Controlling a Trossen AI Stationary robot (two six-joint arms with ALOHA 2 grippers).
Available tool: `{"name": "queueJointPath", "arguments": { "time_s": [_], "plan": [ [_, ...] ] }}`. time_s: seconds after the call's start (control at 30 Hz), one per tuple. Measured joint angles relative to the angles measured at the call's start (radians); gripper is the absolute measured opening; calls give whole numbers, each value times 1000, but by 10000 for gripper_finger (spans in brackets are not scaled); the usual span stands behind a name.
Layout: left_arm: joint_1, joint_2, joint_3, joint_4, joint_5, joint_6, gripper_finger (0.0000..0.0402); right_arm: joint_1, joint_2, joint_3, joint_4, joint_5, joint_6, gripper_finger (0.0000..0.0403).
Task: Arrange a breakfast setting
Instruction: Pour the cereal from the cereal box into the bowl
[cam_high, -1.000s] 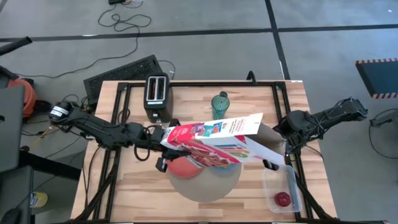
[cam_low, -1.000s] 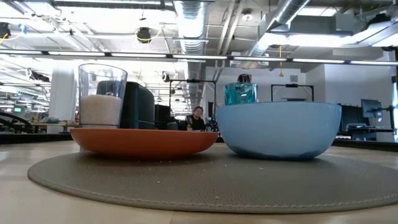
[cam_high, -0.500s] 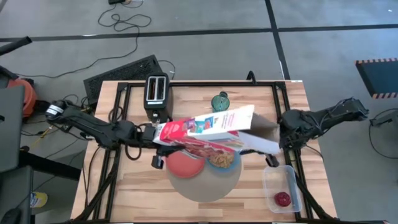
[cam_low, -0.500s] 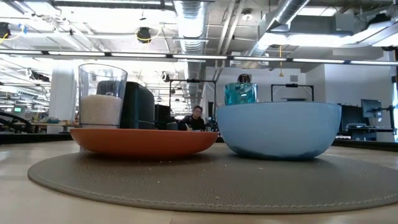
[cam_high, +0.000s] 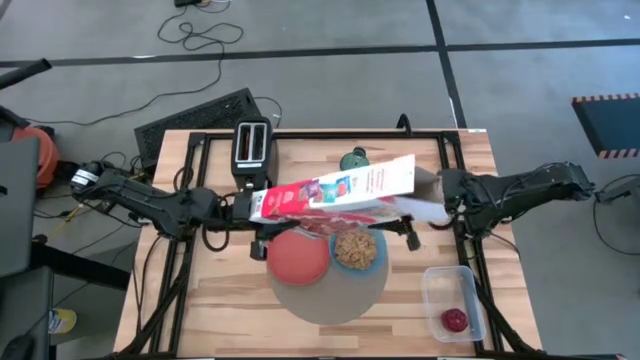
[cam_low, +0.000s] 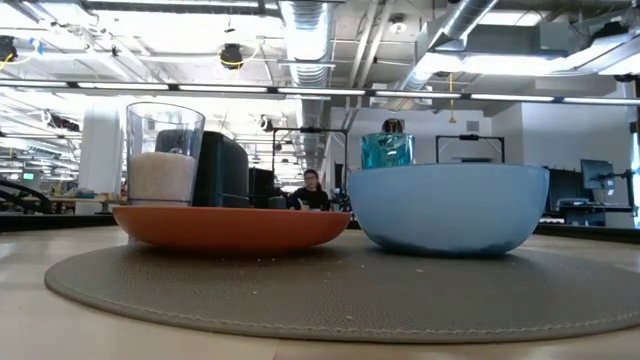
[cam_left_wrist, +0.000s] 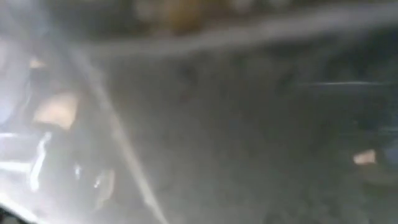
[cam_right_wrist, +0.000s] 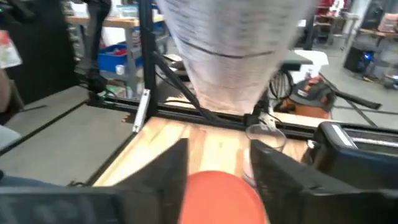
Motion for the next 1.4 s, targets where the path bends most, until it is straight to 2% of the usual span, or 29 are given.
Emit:
{"name": "queueJointPath", "arguments": {
  "time_s": [0.1, 0.2, 0.43, 0.57, 0.8, 1.07, 1.23, 1.4],
  "plan": [
    [9, 0, -24, 38, 4, -3, 137, -27, 34, 0, -28, 22, 3, 263],
    [15, -30, -121, 163, 6, -3, 137, -43, 63, -2, -69, 30, -22, 292],
    [32, -151, -428, 558, -3, -61, 137, -76, 70, -1, -39, 28, -50, 299],
    [31, -151, -526, 688, 8, -69, 137, -106, 93, 0, 104, -2, -83, 299],
    [32, -137, -545, 717, 33, -71, 137, -167, 222, 0, 444, -24, -40, 299],
    [30, -137, -545, 714, 46, -71, 137, -168, 329, 0, 700, -54, 27, 299],
    [30, -137, -545, 712, 44, -70, 137, -141, 371, 10, 822, -54, 21, 299],
    [29, -137, -545, 712, 19, -70, 137, -132, 414, 60, 826, -58, 31, 299]
  ]
}}
